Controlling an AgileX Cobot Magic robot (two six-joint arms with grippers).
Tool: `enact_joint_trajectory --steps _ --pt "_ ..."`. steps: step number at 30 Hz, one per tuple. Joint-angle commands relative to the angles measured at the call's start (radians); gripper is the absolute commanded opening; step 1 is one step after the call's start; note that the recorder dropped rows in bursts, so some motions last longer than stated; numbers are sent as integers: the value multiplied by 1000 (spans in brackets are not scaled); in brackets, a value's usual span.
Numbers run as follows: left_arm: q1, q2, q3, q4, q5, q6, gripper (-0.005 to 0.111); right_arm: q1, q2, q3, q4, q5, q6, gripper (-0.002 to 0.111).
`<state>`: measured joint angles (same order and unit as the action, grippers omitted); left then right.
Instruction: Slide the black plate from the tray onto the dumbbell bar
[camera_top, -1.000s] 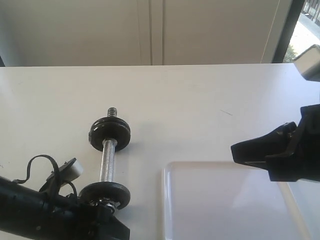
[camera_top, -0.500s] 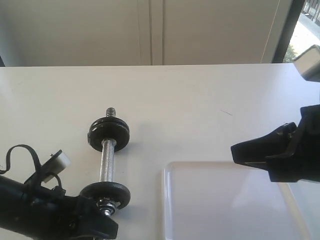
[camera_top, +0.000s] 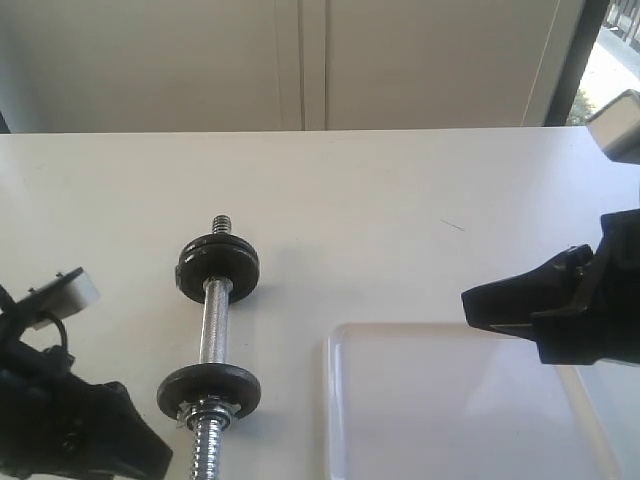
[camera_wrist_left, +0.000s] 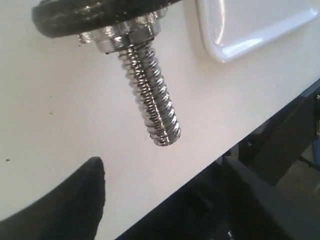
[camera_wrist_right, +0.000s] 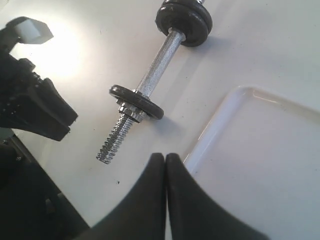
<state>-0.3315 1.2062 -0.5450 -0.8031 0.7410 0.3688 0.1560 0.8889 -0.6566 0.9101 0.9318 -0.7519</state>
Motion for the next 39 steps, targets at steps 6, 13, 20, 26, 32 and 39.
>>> enact_joint_trajectory --steps 6,13,20,26,32,39 --pt "10 -346 -88 204 59 -211 10 -5 -23 2 -18 -33 -10 0" --pt "10 -685 -97 454 2 -408 0 -5 -213 43 -96 -193 51 0" --pt "10 -996 -96 767 -59 -579 0 -5 -497 89 -473 -358 384 0" --pt "10 -1104 -27 828 -147 -582 0 -5 -653 89 -598 -461 487 0" --pt "10 -1097 42 743 -189 -584 0 -5 -667 89 -509 -468 496 0" --pt "10 -1097 44 747 -191 -579 0 -5 -667 89 -507 -468 496 0"
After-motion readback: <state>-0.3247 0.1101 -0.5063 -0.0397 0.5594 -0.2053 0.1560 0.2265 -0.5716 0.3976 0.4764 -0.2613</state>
